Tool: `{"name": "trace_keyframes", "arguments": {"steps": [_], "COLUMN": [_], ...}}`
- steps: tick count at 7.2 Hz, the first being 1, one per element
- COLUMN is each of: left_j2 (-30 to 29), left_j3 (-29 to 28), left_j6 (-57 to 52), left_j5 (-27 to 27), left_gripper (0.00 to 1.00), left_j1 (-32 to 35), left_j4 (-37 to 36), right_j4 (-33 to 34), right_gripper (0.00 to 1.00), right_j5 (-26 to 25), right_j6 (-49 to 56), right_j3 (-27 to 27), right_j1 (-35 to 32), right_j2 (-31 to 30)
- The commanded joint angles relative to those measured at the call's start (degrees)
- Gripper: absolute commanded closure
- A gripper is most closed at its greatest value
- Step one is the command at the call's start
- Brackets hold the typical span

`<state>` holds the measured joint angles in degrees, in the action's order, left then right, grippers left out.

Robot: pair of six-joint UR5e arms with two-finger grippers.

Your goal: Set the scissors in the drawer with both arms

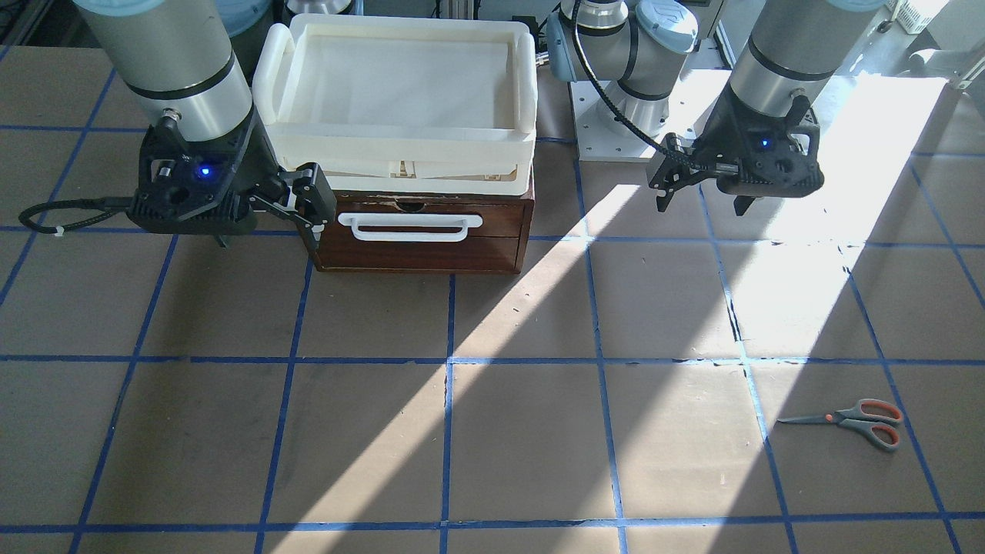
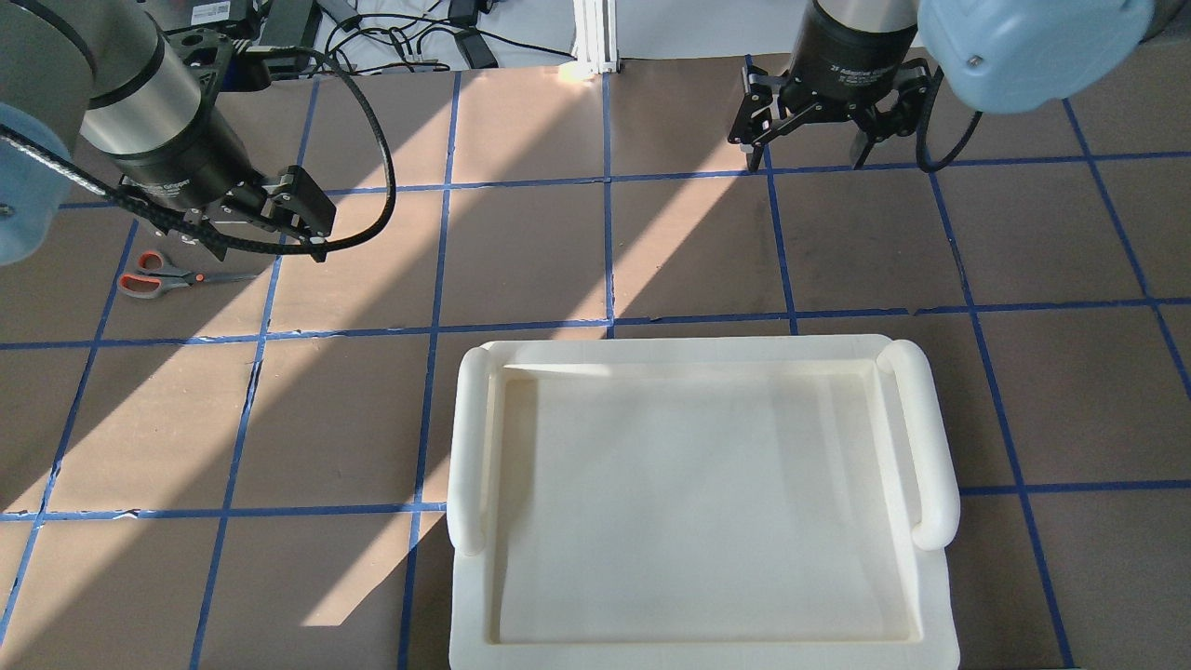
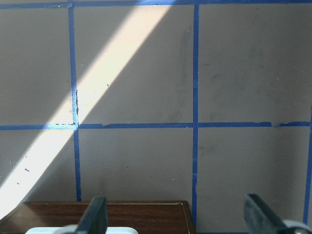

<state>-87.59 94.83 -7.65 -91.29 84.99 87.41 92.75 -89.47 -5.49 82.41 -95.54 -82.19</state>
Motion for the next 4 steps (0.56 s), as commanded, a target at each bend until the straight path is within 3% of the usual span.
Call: {"name": "trace_keyframes", "arguments": {"steps": [1,3,4], "left_j2": [0.0,0.0,0.0], "left_j3": [0.0,0.0,0.0], "left_j6": [0.0,0.0,0.0], "left_j5": [0.2,-0.2,-0.1], "left_gripper": [0.00,0.00,0.00], "left_j1": [0.0,0.0,-0.1], "left_j4": [0.0,0.0,0.0], "right_j4": [0.0,-0.3,0.1], "right_gripper": [0.00,0.00,0.00], "right_j5": [0.0,3.0,4.6], "right_j6": [0.0,6.0,20.6], "right_j3": [0.0,0.2,0.3], "right_j1": [0.0,-0.8,-1.2], "right_j2": [-0.1,1.5,3.2]}}
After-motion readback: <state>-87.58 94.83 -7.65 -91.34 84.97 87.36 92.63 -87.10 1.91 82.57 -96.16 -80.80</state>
